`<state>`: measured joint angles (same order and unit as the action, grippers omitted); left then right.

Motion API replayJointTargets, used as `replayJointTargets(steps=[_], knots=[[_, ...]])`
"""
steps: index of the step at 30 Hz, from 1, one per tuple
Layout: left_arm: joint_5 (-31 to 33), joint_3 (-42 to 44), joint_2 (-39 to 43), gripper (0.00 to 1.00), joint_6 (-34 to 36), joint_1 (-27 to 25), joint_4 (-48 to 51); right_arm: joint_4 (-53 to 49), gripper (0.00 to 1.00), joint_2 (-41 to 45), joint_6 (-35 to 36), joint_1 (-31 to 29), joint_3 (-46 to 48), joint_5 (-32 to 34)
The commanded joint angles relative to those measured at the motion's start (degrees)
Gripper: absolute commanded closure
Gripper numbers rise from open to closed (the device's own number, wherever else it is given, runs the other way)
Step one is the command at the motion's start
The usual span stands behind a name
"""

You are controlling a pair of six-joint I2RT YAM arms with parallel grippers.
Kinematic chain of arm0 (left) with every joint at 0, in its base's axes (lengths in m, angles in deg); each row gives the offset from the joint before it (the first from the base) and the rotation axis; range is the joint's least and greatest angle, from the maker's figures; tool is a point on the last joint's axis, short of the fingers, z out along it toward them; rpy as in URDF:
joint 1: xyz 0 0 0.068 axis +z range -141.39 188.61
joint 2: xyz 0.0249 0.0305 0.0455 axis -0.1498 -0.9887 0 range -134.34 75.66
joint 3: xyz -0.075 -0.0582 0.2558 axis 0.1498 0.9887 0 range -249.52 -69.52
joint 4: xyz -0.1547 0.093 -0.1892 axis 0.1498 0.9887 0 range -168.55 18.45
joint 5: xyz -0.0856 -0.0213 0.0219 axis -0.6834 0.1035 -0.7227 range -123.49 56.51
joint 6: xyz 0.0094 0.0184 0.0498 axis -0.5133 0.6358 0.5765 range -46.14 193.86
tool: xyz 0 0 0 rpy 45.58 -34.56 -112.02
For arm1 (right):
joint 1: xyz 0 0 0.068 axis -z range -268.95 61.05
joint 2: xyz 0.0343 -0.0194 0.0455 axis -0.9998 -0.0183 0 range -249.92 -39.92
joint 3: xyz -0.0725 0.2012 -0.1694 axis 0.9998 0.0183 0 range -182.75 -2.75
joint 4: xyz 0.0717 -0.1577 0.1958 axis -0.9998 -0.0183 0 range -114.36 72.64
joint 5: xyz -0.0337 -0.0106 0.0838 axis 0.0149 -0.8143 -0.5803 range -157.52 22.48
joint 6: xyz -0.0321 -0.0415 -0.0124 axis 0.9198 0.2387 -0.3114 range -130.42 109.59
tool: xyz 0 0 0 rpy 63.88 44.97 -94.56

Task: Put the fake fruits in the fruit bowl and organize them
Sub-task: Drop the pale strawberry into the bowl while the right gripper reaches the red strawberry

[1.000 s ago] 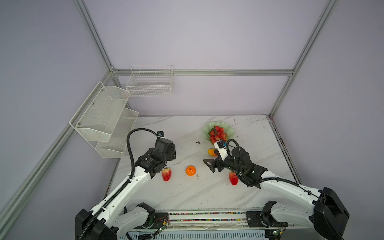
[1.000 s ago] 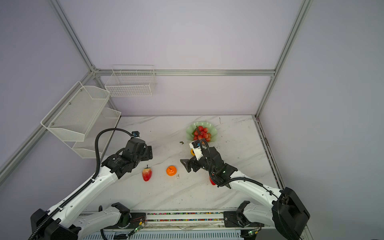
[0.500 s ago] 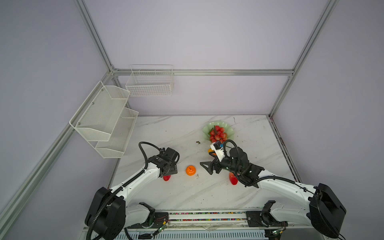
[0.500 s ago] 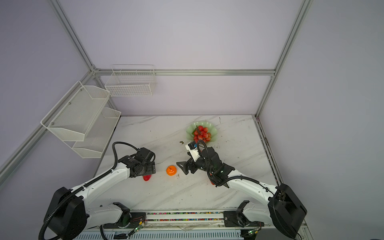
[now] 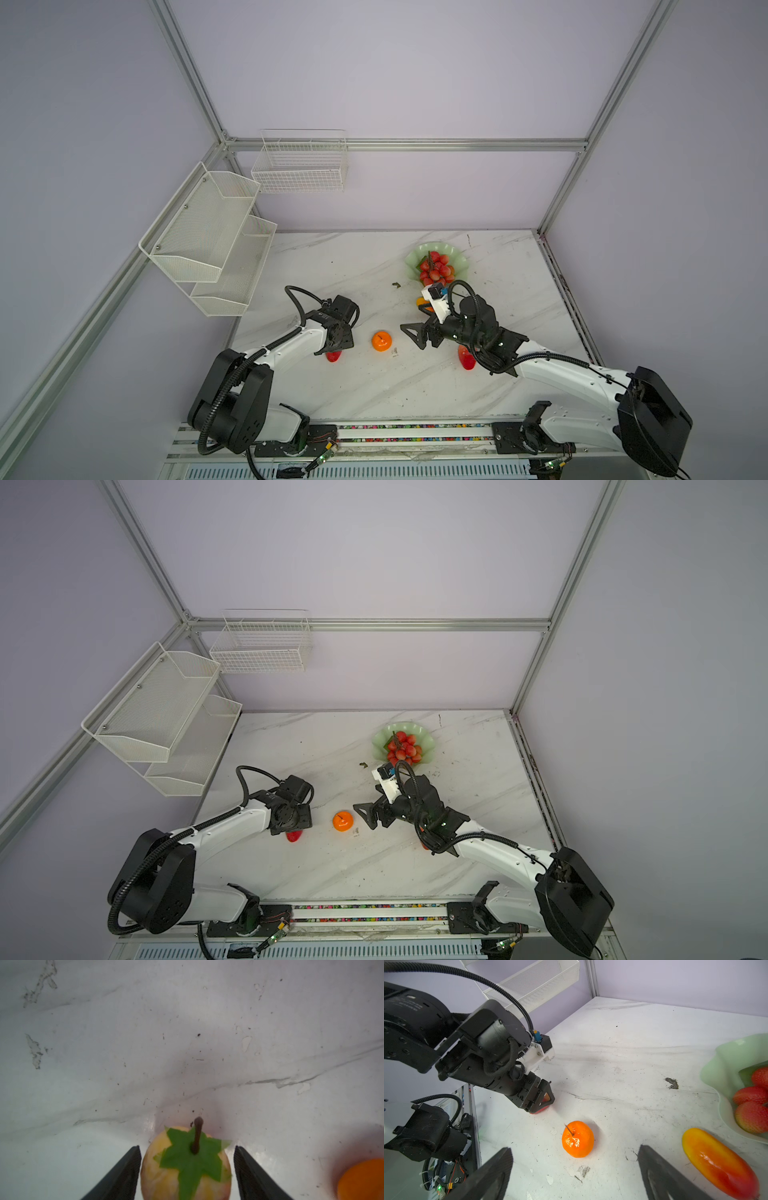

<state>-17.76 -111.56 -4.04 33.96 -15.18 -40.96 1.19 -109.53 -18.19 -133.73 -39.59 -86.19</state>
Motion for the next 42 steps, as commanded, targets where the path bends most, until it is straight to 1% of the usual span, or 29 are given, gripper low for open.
replayJointTargets(steps=[1,4,6,8,11,13,17,20,24,27,28,31,36,39,42], knots=[[-2.3,2.73,1.62,0.37,0.09,0.32,-4.0,-0.41,0.03,2.29,-1.9,4.99,-0.07,0.09],[-3.6,1.85,3.2,0.51,1.59,0.24,-5.48,-2.27,0.03,2.54,-3.57,15.16,-1.76,-6.38],[-4.35,-0.23,4.29,0.55,2.8,0.24,-5.59,-3.25,0.03,2.43,-3.71,18.18,-2.83,-6.78],[-5.34,-3.6,4.81,0.57,4.26,0.11,-5.34,-2.84,0.03,1.74,-4.8,19.54,-3.21,-6.73],[-6.02,-10.4,4.03,0.57,5.85,-0.4,-5.32,-2.02,0.03,-0.33,-7.09,19.92,-3.62,-5.84],[-6.41,-17.21,1.66,0.57,7.33,-1.14,-5.38,-1.04,0.03,-0.87,-8.48,20.03,-2.94,-4.83],[-7.93,-30.48,-7.85,0.57,11.07,-2.98,-7.7,-0.42,0.03,-0.92,-9.52,20.24,-2.03,-3.62],[-9.62,-41.92,-17.06,0.56,13.54,-4.5,-9.25,-0.89,0.03,-0.25,-9.88,20.46,-1.69,-3.58],[-9.4,-56.8,-29.44,0.56,16.13,-6.5,-11.54,-1.23,0.03,1.28,-10.8,20.93,-0.8,-2.84],[-11.01,-63.66,-36.16,0.56,17.25,-6.85,-15.04,-1.4,0.03,2.33,-11.58,21.25,-0.47,-2.45],[-12.77,-64.87,-37.91,0.56,18.6,-6.92,-17.3,-1.41,0.03,2.64,-11.86,21.29,-0.43,-2.46],[-14.87,-68.22,-41.92,0.56,17.12,-7.01,-19.49,-1.49,0.03,3.32,-12.13,21.33,-0.52,-2.36],[-18.12,-69.55,-45.87,0.56,16.19,-7.14,-23.73,-1.71,0.03,3.16,-12.11,21.4,-0.78,-2.34],[-18.42,-70.09,-47.54,0.56,16.17,-7.39,-25.1,-1.76,0.03,2.9,-12.16,21.43,-0.77,-2.5],[-18.45,-70.6,-48.9,0.53,15.99,-7.49,-25.34,-1.84,0.03,2.98,-12.07,21.47,-0.53,-2.43]])
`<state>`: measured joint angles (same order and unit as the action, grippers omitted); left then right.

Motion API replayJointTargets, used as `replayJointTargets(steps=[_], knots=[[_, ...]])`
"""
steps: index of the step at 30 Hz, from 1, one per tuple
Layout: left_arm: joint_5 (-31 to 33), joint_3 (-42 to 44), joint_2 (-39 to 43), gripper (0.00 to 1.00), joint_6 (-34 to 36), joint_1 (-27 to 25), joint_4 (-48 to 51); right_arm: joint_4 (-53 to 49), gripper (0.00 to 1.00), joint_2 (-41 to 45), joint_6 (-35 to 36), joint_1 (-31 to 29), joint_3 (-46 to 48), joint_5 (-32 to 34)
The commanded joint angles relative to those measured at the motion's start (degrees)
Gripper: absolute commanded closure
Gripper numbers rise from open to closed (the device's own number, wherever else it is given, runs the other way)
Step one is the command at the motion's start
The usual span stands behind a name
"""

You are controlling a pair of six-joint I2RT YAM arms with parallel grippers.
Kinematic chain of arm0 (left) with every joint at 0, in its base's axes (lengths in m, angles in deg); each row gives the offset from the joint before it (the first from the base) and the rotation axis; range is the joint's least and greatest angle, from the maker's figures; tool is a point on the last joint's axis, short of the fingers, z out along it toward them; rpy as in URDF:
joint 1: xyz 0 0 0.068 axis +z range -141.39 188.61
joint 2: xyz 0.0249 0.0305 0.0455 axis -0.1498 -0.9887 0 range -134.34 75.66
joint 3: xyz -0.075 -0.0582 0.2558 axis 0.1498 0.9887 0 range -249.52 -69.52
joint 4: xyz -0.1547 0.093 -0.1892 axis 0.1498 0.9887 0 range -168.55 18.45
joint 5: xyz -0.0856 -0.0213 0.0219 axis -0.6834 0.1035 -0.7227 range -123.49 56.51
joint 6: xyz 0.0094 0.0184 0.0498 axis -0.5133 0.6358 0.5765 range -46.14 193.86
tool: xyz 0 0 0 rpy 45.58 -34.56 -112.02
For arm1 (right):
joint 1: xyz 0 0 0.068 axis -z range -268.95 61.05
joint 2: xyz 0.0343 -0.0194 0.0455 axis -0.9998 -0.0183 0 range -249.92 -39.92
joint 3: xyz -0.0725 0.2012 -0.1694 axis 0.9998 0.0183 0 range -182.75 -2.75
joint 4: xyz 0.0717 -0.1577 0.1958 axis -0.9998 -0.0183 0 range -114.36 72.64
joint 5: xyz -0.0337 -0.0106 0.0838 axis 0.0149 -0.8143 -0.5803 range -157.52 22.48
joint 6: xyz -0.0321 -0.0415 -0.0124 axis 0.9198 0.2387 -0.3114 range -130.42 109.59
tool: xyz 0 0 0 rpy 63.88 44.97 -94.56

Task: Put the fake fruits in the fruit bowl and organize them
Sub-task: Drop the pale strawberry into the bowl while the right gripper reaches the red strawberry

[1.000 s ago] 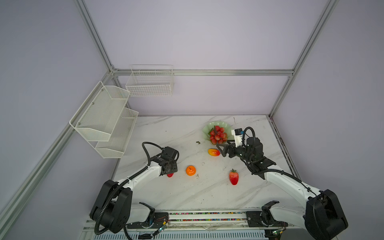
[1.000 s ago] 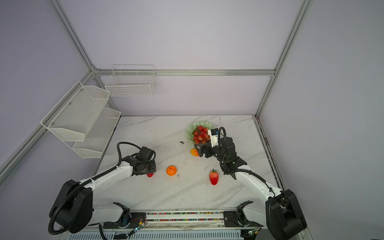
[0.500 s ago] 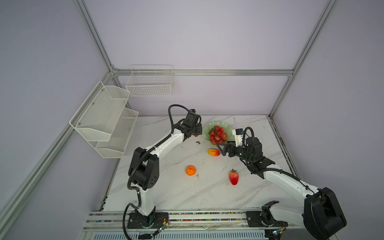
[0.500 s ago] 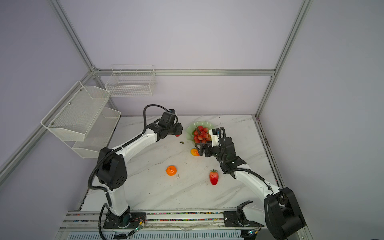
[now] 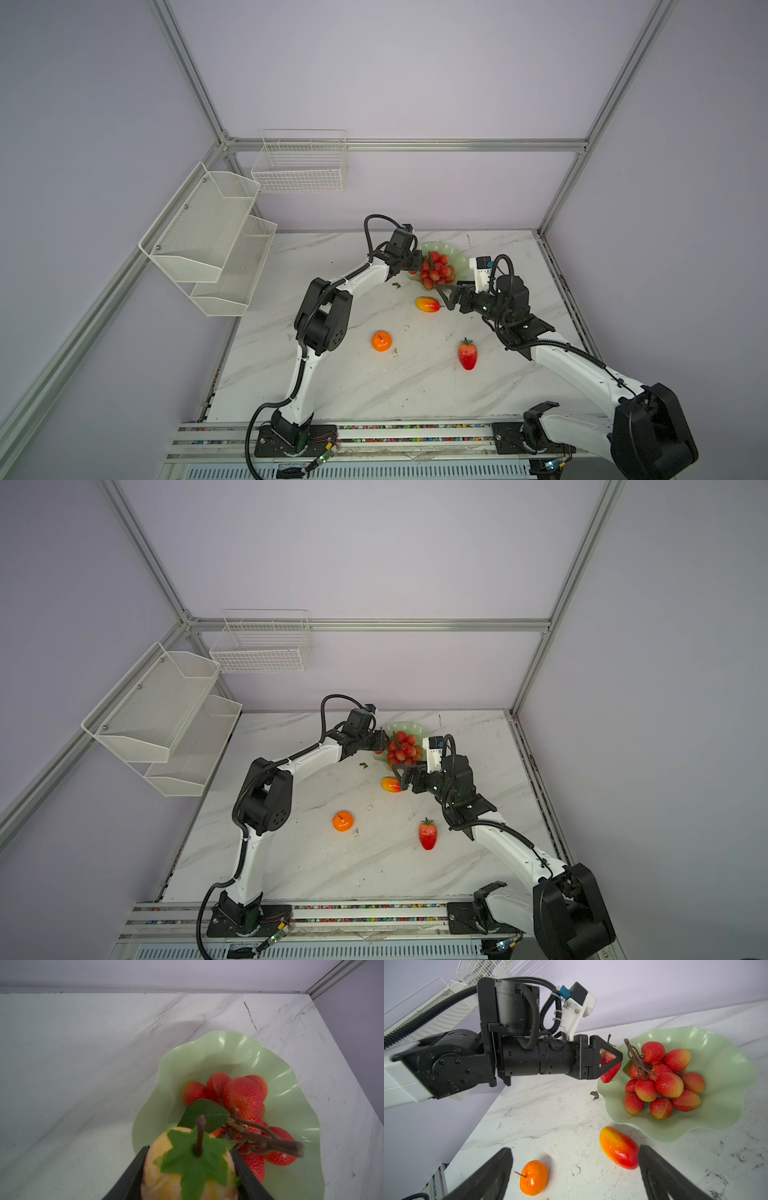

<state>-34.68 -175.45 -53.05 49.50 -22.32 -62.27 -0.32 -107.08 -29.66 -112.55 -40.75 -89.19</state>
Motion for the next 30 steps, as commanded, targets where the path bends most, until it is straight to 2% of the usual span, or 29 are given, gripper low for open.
replayJointTargets(steps=[1,9,14,17,20,24,25,27,30], knots=[[-1.53,-6.83,-0.26,0.51,0.45,-0.44,-3.98,-0.34,0.03,0.49,-0.55,0.31,0.64,0.59],[-1.43,-6.29,-0.85,0.38,0.43,-0.79,-4.47,-2.05,0.03,0.79,-0.89,0.44,0.33,1.76],[0.06,-2.56,3.22,0.29,1.59,-0.88,-7.42,-7.54,0.03,-0.51,-5.97,1.95,-0.43,8.27],[0.78,-0.21,5.67,0.26,2.77,-0.88,-8.36,-15.08,0.03,-1.85,-8.65,1.97,-1.83,13.99],[1.19,3.11,9.16,0.25,3.3,-0.88,-8.61,-23.47,0.08,-2.36,-10.39,1.94,-2.18,19.64],[0.21,14.98,19.53,0.21,4.4,-0.96,-11.15,-29.33,0.11,1.52,-13.64,1.46,1.11,21.73],[-0.61,18.71,22.91,0.16,5.21,-0.97,-11.59,-30.82,0.12,2.99,-14.28,0.92,2.11,22.33],[-3.92,26.47,29.09,0.0,7.17,-1.04,-11.72,-34.81,0.12,4.83,-15.59,-0.69,2.81,24.51],[-11.01,38.53,38.09,0.0,9.72,-1.25,-11.13,-38.83,0.12,6.55,-19.31,-5.17,4.59,27.61]])
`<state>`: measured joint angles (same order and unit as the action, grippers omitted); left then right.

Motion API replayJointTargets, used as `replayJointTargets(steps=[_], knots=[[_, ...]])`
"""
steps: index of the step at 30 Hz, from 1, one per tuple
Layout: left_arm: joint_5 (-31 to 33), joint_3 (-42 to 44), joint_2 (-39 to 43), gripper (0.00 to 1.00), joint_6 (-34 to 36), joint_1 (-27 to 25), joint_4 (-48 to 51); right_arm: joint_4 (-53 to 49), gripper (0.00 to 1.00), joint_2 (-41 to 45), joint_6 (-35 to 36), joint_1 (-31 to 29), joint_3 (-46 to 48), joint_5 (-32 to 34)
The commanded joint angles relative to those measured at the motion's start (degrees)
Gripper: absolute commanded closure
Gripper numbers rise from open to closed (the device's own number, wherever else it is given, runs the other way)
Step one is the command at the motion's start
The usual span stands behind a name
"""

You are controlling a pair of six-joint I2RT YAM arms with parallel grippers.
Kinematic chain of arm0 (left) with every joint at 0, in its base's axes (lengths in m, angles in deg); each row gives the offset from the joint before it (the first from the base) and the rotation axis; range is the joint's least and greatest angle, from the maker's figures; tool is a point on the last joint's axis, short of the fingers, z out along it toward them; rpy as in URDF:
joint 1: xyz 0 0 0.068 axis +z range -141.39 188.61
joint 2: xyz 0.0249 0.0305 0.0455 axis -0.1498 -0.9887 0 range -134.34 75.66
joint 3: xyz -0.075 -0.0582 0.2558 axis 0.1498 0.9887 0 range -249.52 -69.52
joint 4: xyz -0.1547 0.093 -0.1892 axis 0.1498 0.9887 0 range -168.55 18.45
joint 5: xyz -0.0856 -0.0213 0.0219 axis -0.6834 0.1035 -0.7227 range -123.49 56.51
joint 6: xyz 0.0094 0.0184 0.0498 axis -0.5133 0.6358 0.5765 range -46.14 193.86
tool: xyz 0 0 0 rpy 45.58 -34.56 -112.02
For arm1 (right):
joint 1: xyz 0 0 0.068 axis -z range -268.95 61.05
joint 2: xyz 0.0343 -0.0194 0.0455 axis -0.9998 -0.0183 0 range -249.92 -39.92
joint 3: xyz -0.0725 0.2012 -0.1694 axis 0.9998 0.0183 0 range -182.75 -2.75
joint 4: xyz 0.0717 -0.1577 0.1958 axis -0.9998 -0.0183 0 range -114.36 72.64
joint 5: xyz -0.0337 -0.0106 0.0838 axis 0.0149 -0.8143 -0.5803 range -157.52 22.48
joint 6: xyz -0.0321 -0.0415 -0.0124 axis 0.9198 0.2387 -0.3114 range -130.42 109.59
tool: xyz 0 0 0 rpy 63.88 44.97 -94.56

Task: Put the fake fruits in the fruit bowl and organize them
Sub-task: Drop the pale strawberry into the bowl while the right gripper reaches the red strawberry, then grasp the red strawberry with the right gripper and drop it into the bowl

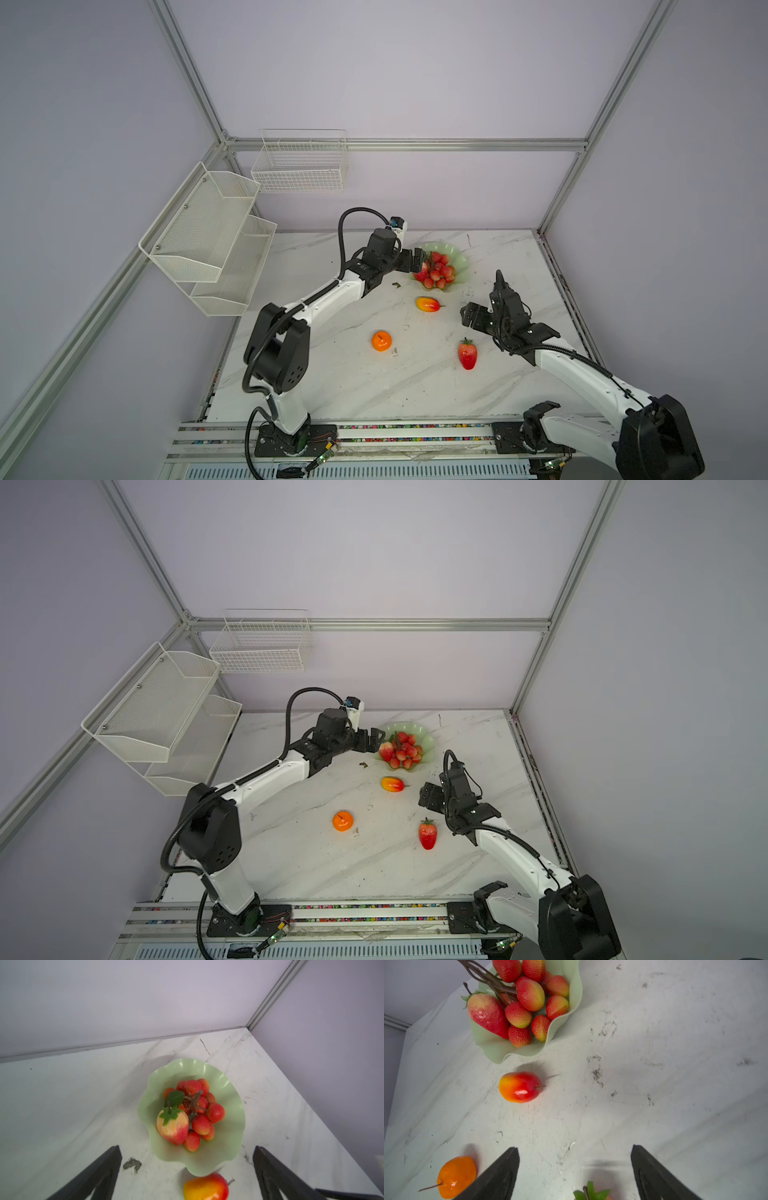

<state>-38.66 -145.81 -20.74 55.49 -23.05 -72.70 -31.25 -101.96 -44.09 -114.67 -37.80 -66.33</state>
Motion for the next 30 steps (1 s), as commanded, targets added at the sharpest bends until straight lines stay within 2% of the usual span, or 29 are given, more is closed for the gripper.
replayJointTargets(steps=[1,4,7,12,17,21,24,28,30], knots=[[-9.45,12.87,8.82,0.0,4.02,-0.8,-0.59,-8.58,0.12,1.68,-6.49,-4.5,2.58,5.19],[-13.85,23.44,18.33,0.0,4.44,-2.55,-0.36,-9.97,0.12,3.26,-11.12,-8.42,5.42,5.96],[-15.43,30.58,25.89,0.0,4.49,-4.91,1.07,-11.55,0.12,6.54,-13.74,-10.65,7.08,6.68],[-17.05,35.87,32.33,0.0,3.96,-6.57,2.15,-11.45,0.13,7.62,-12.69,-11.49,8.1,5.24],[-16.11,35.41,31.01,0.0,4.0,-6.92,2.31,-7.91,0.21,2.6,-10.92,-11.93,7.95,3.55],[-15.97,33.62,28.95,0.0,4.57,-7.09,2.33,-7.81,0.32,-1.22,-10.38,-12.25,6.27,3.82],[-15.8,32.85,27.88,0.0,4.83,-7.19,2.03,-7.99,0.36,-2.33,-10.19,-12.28,5.71,3.86],[-14.66,32.63,27.02,0.0,5.41,-7.21,1.14,-7.99,0.48,-2.66,-10.21,-12.34,5.55,3.58],[-13.64,32.34,27.01,0.0,5.62,-7.26,1.01,-8.44,0.48,-2.58,-10.2,-12.34,5.23,3.21]])
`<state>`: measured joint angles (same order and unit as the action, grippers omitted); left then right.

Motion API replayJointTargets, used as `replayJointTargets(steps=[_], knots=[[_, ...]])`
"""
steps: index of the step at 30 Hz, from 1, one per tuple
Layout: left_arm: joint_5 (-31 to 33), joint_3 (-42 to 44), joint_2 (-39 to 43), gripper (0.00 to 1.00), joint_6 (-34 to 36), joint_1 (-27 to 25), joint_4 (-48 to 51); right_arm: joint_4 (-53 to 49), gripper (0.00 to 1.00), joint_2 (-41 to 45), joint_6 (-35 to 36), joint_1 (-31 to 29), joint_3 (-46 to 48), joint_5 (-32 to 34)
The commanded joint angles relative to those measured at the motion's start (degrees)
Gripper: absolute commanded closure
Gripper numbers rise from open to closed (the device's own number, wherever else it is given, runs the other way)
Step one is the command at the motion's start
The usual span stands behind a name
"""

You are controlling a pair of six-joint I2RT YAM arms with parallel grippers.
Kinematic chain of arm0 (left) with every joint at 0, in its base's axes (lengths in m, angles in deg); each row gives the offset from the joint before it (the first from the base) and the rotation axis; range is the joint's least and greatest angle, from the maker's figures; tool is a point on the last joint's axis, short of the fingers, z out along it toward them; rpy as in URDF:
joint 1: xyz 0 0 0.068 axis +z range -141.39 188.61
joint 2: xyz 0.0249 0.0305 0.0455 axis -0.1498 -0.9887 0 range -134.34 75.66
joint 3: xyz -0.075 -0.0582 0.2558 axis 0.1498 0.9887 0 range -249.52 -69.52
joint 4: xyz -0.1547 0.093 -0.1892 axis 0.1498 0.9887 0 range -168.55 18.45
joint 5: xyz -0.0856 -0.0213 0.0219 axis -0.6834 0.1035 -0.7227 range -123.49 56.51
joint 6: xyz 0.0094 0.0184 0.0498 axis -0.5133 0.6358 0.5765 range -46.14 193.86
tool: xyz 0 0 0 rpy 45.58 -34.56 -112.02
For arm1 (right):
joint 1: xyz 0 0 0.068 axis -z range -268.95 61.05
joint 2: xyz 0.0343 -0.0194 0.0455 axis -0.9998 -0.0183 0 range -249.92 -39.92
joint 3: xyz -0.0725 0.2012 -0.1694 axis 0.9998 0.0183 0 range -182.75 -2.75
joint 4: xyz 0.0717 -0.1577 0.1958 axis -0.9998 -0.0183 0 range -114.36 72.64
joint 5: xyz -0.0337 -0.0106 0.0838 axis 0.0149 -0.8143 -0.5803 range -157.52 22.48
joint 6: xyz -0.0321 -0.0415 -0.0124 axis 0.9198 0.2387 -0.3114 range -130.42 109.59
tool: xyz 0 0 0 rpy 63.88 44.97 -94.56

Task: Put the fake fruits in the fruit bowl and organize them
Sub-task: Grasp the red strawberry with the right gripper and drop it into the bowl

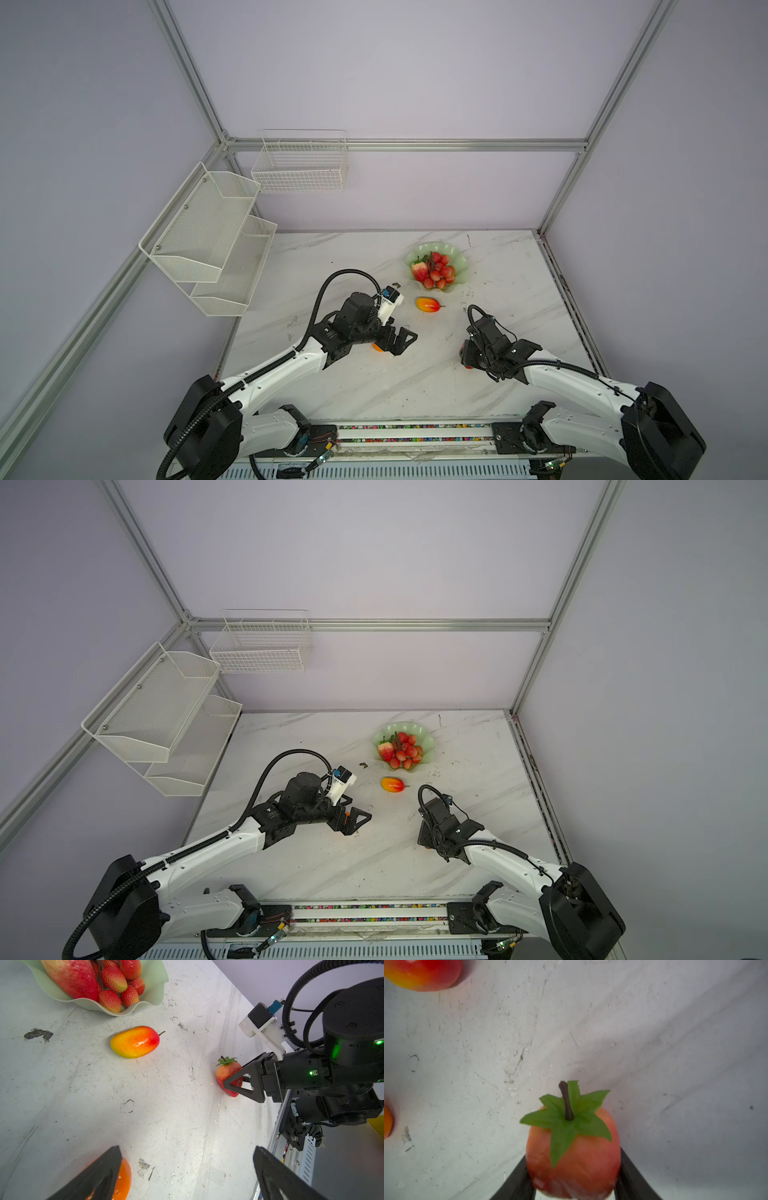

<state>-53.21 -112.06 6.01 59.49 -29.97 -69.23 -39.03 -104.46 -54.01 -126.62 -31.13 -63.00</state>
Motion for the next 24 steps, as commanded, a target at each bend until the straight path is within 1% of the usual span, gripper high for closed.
replayJointTargets(steps=[1,4,6,9,13,15,19,21,24], knots=[[1.83,-1.65,0.43,0.0,1.71,-0.32,-2.56,-1.52,0.48,0.37,0.45,-0.39,-2.75,0.4],[7.08,-2.47,0.85,0.0,1.8,-0.26,-2.69,-3.8,0.49,1.79,1.3,-0.39,-9.63,2.01],[10.66,-3.03,0.85,0.0,1.79,-0.33,-3.24,-3.31,0.49,-0.45,4.99,0.58,-14.58,2.72],[15.27,-5.23,-0.45,0.0,1.78,-0.09,-4.06,0.47,0.49,-8.65,13.25,6.38,-22.12,-1.54],[21.3,-9.87,-3.21,0.0,1.21,0.0,-3.86,4.64,0.49,-21.53,22.43,14.31,-34.44,-2.54],[22.54,-11.88,-4.45,0.0,0.88,0.18,-3.74,6.05,0.49,-26.92,25.53,17.27,-40.96,-3.35],[23.14,-14.22,-6.64,0.0,0.14,0.5,-3.86,8.31,0.49,-36.3,28.93,19.25,-51.4,-3.42],[23.11,-14.71,-7.48,0.0,0.06,0.7,-3.87,8.55,0.49,-39.46,29.26,19.61,-54.38,-3.26],[23.02,-14.85,-8.09,0.0,-0.04,1.1,-3.78,9.63,0.49,-42.85,29.4,19.9,-56.2,-3.5]])
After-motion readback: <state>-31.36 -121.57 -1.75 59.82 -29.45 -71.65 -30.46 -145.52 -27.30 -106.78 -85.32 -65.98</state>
